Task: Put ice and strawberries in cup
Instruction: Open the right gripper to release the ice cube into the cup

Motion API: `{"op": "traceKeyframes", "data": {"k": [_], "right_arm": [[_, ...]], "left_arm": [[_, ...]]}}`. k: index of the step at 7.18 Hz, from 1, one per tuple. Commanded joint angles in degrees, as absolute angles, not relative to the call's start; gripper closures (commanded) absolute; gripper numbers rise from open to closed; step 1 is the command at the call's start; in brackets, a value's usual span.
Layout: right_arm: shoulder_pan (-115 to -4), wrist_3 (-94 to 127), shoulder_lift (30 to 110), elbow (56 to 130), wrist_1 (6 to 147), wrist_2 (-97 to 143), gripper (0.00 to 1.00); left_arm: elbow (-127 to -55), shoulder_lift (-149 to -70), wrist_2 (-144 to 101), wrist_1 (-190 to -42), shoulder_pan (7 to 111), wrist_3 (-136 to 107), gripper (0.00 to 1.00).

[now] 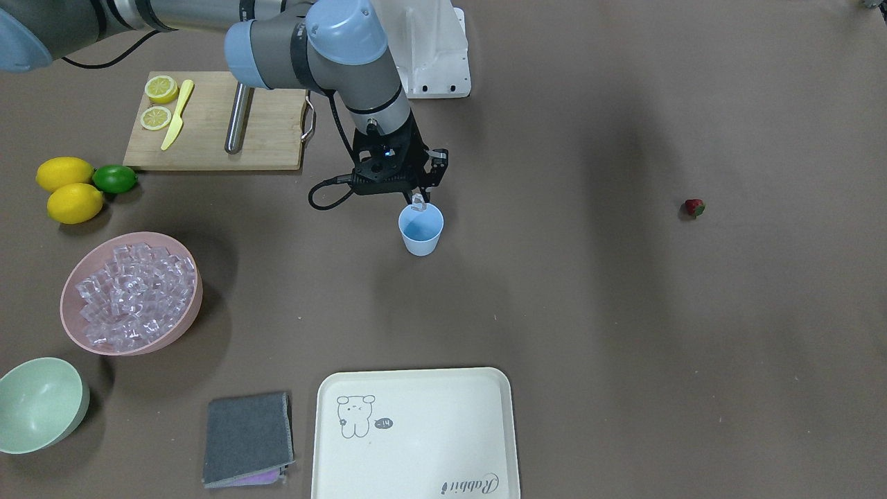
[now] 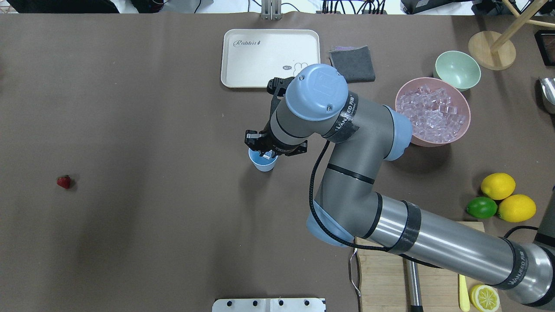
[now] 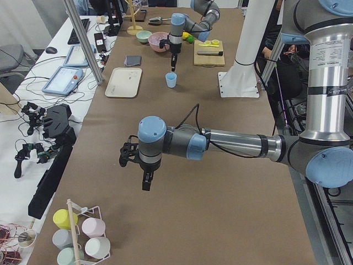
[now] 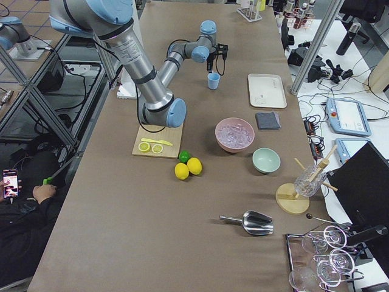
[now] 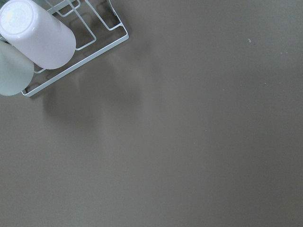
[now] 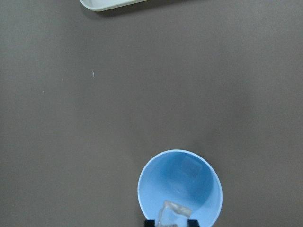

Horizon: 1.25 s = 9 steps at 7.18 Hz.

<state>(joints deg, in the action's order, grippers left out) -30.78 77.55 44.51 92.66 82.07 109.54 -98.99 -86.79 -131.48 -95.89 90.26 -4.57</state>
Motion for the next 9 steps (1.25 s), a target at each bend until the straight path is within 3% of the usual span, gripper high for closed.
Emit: {"op": "traceKeyframes", "data": {"k": [1,2,3,7,9], "right_arm": [[-30.8,77.5,43.9,91.5,82.1,109.1,1.0],[-30.8,77.5,43.9,91.3,82.1,109.0,0.75],[-30.9,77.5,43.9,91.2,82.1,108.6,0.02],[-35.2,77.9,44.8,94.5,84.3,113.8,0.01],[-40.1,74.3,49.9,102.0,99.7,116.2,0.01]], "left_arm": [[-98.6,-86.7,-131.5,-96.0,90.3,-4.6,0.02],[-98.6,-86.7,-131.5,-95.9,90.3,-4.6,0.02],[-98.6,-86.7,-131.5,-95.9,90.3,-4.6,0.02],[-98.7,-87.0,-131.5,-95.9,90.3,-4.6,0.02],[-98.7,-87.0,-131.5,-95.9,90.3,-4.6,0.02]]}}
